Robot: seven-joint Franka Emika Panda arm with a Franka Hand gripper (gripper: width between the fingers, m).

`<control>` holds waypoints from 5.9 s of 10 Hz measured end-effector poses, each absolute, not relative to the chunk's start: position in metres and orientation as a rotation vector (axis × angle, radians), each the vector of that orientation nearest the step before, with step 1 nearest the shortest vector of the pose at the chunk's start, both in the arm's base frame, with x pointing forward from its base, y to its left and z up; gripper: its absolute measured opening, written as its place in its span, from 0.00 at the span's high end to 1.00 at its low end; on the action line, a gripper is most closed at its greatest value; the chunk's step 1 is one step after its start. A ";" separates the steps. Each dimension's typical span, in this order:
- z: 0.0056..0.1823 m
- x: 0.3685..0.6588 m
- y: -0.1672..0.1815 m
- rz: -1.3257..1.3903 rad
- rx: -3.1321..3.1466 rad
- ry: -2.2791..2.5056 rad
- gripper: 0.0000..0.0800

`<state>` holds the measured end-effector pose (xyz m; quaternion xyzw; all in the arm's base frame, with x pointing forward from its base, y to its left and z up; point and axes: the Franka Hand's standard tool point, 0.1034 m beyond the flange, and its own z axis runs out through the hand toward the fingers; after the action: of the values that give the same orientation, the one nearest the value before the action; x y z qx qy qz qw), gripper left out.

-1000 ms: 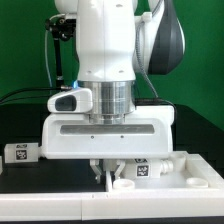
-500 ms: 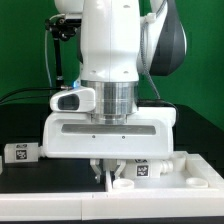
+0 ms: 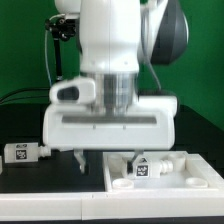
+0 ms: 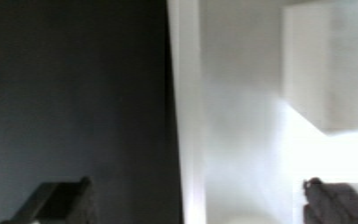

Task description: Assemble one leg

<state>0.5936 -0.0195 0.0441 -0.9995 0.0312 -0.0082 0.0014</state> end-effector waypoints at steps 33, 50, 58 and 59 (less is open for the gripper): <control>0.052 0.402 -0.070 1.102 -2.920 -0.630 0.19; 0.035 0.395 -0.106 1.514 -2.841 -0.474 0.19; 0.018 0.396 -0.104 1.486 -2.856 -0.505 0.19; 0.018 0.396 -0.104 1.486 -2.856 -0.505 0.20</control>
Offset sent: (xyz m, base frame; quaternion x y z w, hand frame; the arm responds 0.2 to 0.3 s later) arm -0.0549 0.0028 0.0125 -0.0309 0.0530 -0.0265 0.9978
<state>0.3957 -0.1043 0.0182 -0.8748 -0.1547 0.4553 -0.0588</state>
